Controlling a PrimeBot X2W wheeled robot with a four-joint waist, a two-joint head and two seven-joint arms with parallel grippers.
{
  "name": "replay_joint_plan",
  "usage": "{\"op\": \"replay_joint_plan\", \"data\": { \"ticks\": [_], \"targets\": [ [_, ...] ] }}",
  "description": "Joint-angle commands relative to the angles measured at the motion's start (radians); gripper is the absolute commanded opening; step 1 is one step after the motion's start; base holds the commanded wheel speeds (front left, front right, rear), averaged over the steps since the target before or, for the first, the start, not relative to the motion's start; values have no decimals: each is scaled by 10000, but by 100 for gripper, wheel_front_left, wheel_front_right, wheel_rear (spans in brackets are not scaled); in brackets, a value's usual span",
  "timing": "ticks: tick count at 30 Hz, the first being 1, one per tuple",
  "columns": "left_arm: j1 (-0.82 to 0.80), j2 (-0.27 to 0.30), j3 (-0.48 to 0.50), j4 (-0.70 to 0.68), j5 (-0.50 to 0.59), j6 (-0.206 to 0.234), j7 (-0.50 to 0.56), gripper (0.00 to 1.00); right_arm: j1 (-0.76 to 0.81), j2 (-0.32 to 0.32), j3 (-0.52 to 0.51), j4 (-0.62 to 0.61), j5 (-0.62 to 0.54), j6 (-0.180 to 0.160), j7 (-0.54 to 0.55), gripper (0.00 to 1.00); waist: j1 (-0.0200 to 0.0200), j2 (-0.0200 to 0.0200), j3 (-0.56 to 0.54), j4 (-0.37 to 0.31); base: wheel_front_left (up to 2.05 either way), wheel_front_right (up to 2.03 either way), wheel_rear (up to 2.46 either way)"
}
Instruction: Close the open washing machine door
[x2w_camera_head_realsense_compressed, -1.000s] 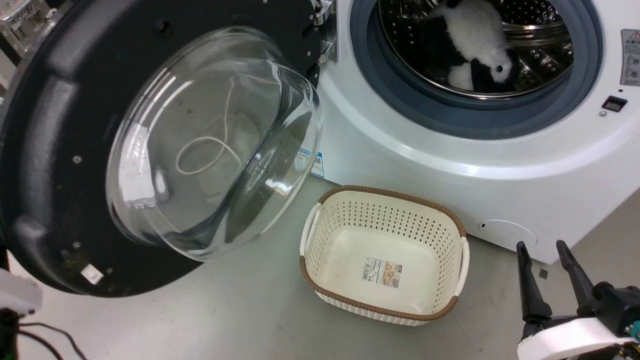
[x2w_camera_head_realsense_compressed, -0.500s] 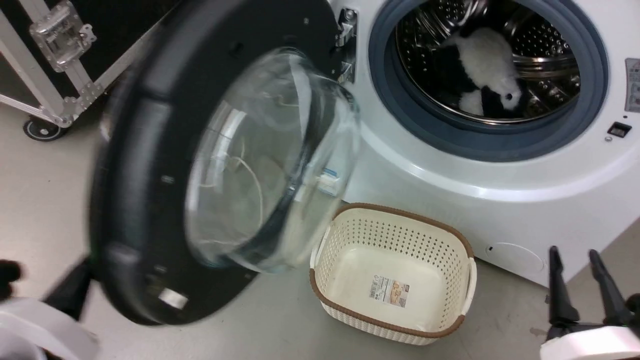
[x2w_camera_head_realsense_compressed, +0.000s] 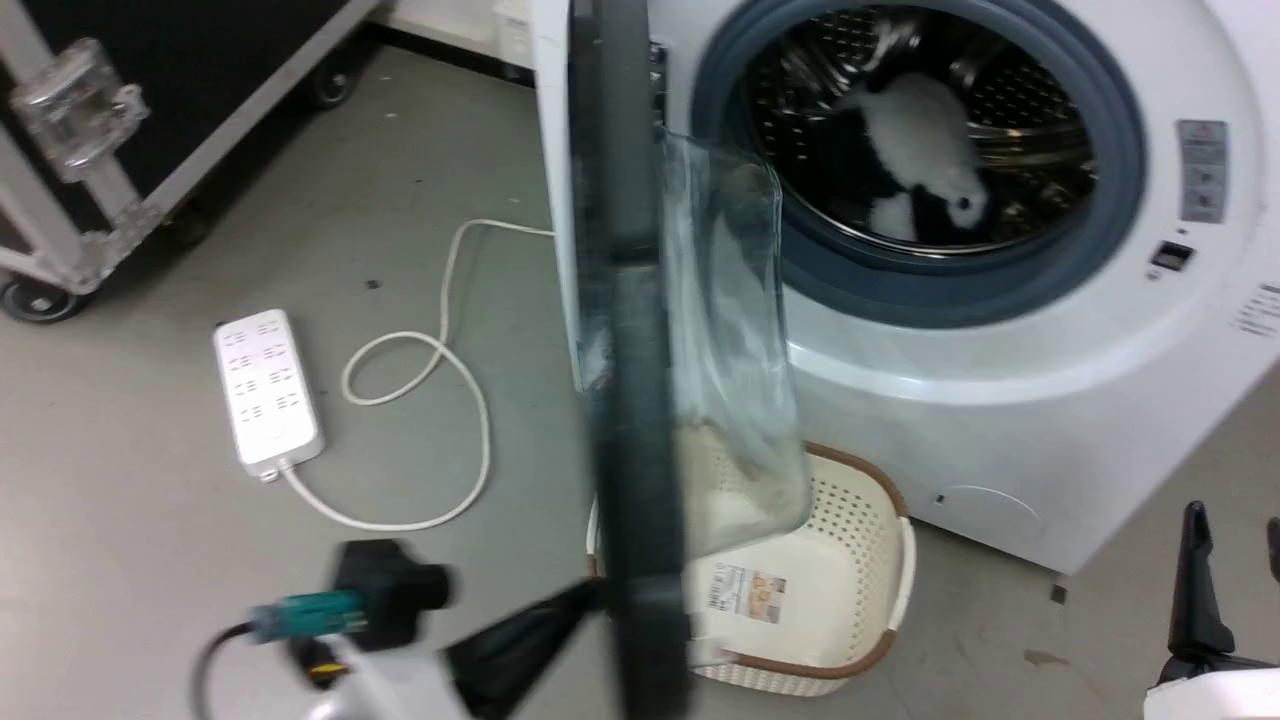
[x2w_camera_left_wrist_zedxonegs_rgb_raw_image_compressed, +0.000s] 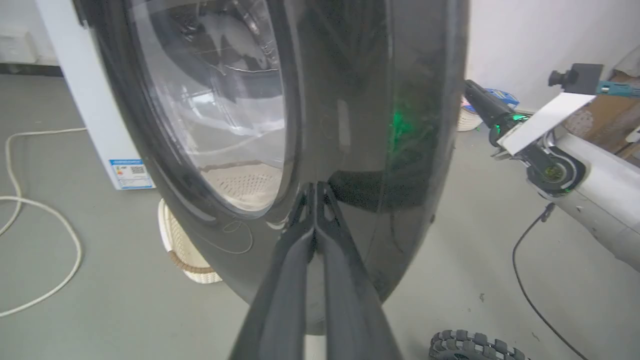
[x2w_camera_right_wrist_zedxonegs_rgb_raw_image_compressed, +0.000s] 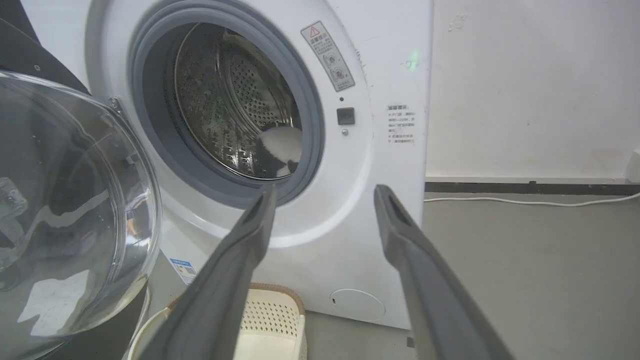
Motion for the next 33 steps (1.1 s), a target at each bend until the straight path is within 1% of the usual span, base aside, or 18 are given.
{"op": "replay_joint_plan", "data": {
  "ticks": [1, 2, 3, 4, 5, 6, 7, 8, 9, 10, 11, 16, 20, 24, 28, 31, 33],
  "targets": [
    [-260, -115, -187, -25, 40, -45, -46, 0, -123, -4, -51, 14, 85, 8, -52, 100, 1, -2, 20, -183, 0, 0, 0],
    [-823, -337, -838, 216, -9, -45, -172, 0, -167, -4, -77, 21, 105, 8, -63, 100, 1, -2, 49, -452, 0, 0, 0],
    [-1101, -457, -1139, 376, -48, -45, -259, 0, -186, -4, -74, 20, 110, 8, -68, 100, 1, -2, 70, -598, 0, 0, 0],
    [-1101, -457, -1139, 376, -48, -45, -259, 0, -186, -4, -74, 20, 110, 8, -68, 100, 1, -2, 70, -598, 0, 0, 0],
    [-1686, -741, -1735, 770, -136, -45, -488, 0, -223, -4, -73, 4, 129, 8, -78, 100, 1, -2, 137, -912, 0, 0, 0],
    [-1686, -741, -1735, 770, -136, -45, -488, 0, -223, -4, -73, 4, 129, 8, -78, 100, 1, -2, 137, -912, 0, 0, 0],
    [-2255, -1024, -2239, 1271, -187, -46, -760, 0, -275, -4, -77, -13, 139, 8, -87, 100, 1, -2, 212, -1268, 0, 0, 0],
    [-2255, -1024, -2239, 1271, -187, -46, -760, 0, -275, -4, -77, -13, 139, 8, -87, 100, 1, -2, 212, -1268, 0, 0, 0],
    [-2533, -1168, -2450, 1537, -236, -46, -926, 0, -322, -4, -57, -14, 148, 8, -91, 100, 1, -2, 260, -1496, 0, 0, 0],
    [-3127, -1399, -2889, 2112, -272, -46, -1209, 0, -403, -4, -34, -19, 158, 8, -99, 100, 1, -2, 356, -1917, 0, 0, 0],
    [-3127, -1399, -2889, 2112, -272, -46, -1209, 0, -403, -4, -34, -19, 158, 8, -99, 100, 1, -2, 356, -1917, 0, 0, 0],
    [-4590, -1931, -3649, 3684, -340, -46, -1959, 0, -561, -4, 22, -4, 245, 8, -116, 100, 1, -2, 643, -2981, 0, 0, 0],
    [-5684, -2373, -3913, 5166, -269, -46, -2519, 0, -609, -4, 83, 76, 363, 8, -126, 100, 1, -2, 881, -3688, 0, 0, 0],
    [-6584, -2864, -4065, 6581, -265, -46, -3075, 0, -642, -4, 78, 118, 476, 8, -131, 100, 1, -2, 1016, -4138, 0, 0, 0],
    [-7223, -3340, -4003, 7857, -365, -46, -3716, 0, -643, -4, 53, 120, 502, 8, -133, 100, 1, -2, 971, -4237, 0, 0, 0],
    [-7434, -3705, -3656, 8630, -538, -29, -4327, 0, -621, -4, 75, 160, 492, 8, -134, 100, 1, -2, 761, -4187, 0, 0, 0],
    [-7439, -3833, -3388, 8952, -692, 58, -4694, 0, -573, -4, 78, 173, 483, 8, -134, 100, 1, -2, 557, -4068, 0, 0, 0]
  ]
}}
